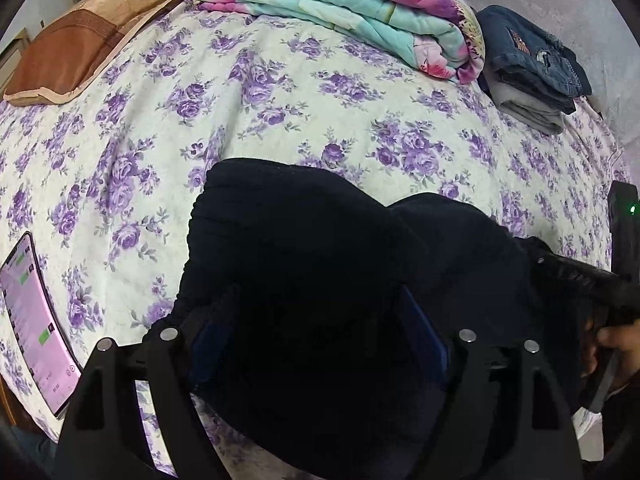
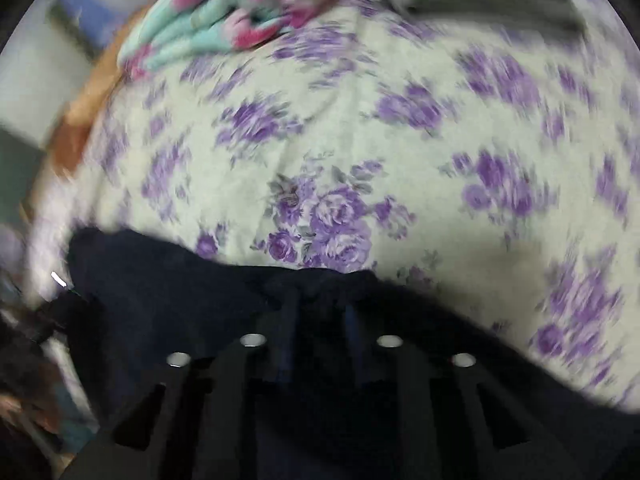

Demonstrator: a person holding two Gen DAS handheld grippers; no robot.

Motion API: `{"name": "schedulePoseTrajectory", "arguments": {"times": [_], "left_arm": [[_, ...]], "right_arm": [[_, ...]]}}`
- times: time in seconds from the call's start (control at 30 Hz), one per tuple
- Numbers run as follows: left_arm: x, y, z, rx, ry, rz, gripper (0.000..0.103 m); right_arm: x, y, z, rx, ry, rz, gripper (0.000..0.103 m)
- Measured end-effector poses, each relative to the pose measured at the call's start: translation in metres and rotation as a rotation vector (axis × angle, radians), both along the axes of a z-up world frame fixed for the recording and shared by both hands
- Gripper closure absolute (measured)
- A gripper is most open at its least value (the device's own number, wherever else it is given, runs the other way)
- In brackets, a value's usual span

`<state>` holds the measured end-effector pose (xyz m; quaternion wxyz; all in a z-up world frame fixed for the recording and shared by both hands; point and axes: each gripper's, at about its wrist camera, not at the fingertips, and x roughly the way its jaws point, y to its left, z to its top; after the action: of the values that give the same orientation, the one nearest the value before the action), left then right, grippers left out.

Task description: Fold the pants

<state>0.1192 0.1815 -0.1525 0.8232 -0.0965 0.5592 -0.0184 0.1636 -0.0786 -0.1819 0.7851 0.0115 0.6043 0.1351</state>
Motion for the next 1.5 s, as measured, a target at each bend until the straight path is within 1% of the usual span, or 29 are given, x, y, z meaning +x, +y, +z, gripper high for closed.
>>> {"name": "schedulePoseTrajectory", "arguments": {"times": [0.07,0.13,0.2,0.27,0.3,0.4,0.47,0.5,0.53,0.57,0.63,0.7,0.77,0.8,0.87,0.9,0.93,0.97,1.03,1.07,1.13,1.17,1.2,1.23,1.27,1.33,1.4,1.47,1.5], "left_arm": [[0.0,0.0,-0.001,-0.002,0.002,0.0,0.023],[0.001,0.001,-0.001,-0.011,0.001,-0.004,0.023],[0.0,0.003,-0.001,-0.035,-0.005,-0.003,0.023],[0.002,0.002,-0.003,-0.031,-0.006,-0.007,0.022],[0.003,0.001,-0.003,-0.027,-0.007,-0.015,0.021],[0.005,-0.005,-0.005,0.007,-0.004,-0.047,0.019],[0.005,-0.008,-0.006,0.03,0.0,-0.064,0.019],[0.006,-0.009,-0.005,0.038,0.004,-0.071,0.019],[0.006,-0.008,-0.005,0.036,0.007,-0.069,0.019],[0.006,-0.005,-0.003,0.019,0.011,-0.057,0.019],[0.005,0.0,0.001,-0.005,0.014,-0.024,0.019],[0.006,0.002,0.008,0.01,0.012,0.017,0.019],[0.008,0.004,0.016,0.003,-0.003,0.041,0.019],[0.011,0.006,0.02,-0.017,-0.012,0.052,0.019],[0.015,0.007,0.024,-0.022,-0.02,0.06,0.018],[0.02,0.007,0.023,-0.003,-0.016,0.064,0.016],[0.024,0.008,0.019,0.013,-0.006,0.068,0.015],[0.027,0.009,0.014,0.022,0.008,0.072,0.015],[0.033,0.01,0.002,0.043,0.037,0.086,0.015],[0.034,0.01,0.0,0.055,0.035,0.089,0.015],[0.033,0.008,0.001,0.076,0.033,0.086,0.015],[0.032,0.009,0.001,0.076,0.032,0.086,0.014],[0.031,0.01,0.002,0.075,0.033,0.091,0.015],[0.029,0.012,0.003,0.071,0.035,0.102,0.015],[0.028,0.015,0.005,0.058,0.033,0.112,0.015],[0.023,0.02,0.012,0.017,0.017,0.128,0.015],[0.02,0.022,0.017,-0.018,0.004,0.128,0.015],[0.02,0.02,0.015,-0.013,0.013,0.116,0.015],[0.022,0.018,0.01,0.025,0.029,0.106,0.015]], "right_arm": [[0.001,-0.002,0.012,0.009,-0.028,0.014,0.093],[0.006,-0.026,0.038,0.104,-0.073,-0.027,0.094],[0.015,-0.045,0.046,0.193,-0.063,-0.046,0.094],[0.023,-0.041,0.037,0.17,-0.054,-0.022,0.094],[0.028,-0.042,0.028,0.188,-0.028,-0.038,0.094],[0.043,-0.075,-0.012,0.396,0.111,-0.188,0.094],[0.039,-0.091,-0.018,0.469,0.117,-0.227,0.094],[0.037,-0.101,-0.014,0.457,0.101,-0.253,0.093],[0.032,-0.115,-0.007,0.402,0.061,-0.302,0.09],[0.028,-0.14,0.004,0.363,0.011,-0.377,0.09],[0.019,-0.166,0.024,0.329,-0.034,-0.417,0.089],[0.01,-0.152,0.046,0.274,-0.088,-0.299,0.089],[0.0,-0.122,0.054,0.173,-0.105,-0.144,0.087],[-0.007,-0.103,0.054,0.101,-0.118,-0.063,0.081],[-0.019,-0.082,0.044,0.074,-0.09,0.037,0.082],[-0.023,-0.068,0.035,0.075,-0.061,0.087,0.085],[-0.026,-0.06,0.029,0.034,-0.06,0.115,0.085],[-0.03,-0.054,0.023,-0.055,-0.087,0.143,0.084],[-0.027,-0.053,0.014,-0.209,-0.139,0.139,0.072],[-0.022,-0.065,0.012,-0.342,-0.187,0.069,0.055],[-0.02,-0.095,0.024,-0.462,-0.251,-0.114,0.055],[-0.021,-0.11,0.032,-0.425,-0.254,-0.194,0.055],[-0.025,-0.126,0.043,-0.27,-0.243,-0.245,0.055],[-0.03,-0.131,0.049,-0.118,-0.22,-0.238,0.055],[-0.035,-0.127,0.053,-0.009,-0.2,-0.196,0.055],[-0.049,-0.104,0.059,0.138,-0.171,-0.037,0.055],[-0.049,-0.08,0.048,0.214,-0.098,0.048,0.055],[-0.04,-0.071,0.025,0.167,-0.027,0.071,0.059],[-0.032,-0.075,0.012,0.108,-0.014,0.054,0.085]]}}
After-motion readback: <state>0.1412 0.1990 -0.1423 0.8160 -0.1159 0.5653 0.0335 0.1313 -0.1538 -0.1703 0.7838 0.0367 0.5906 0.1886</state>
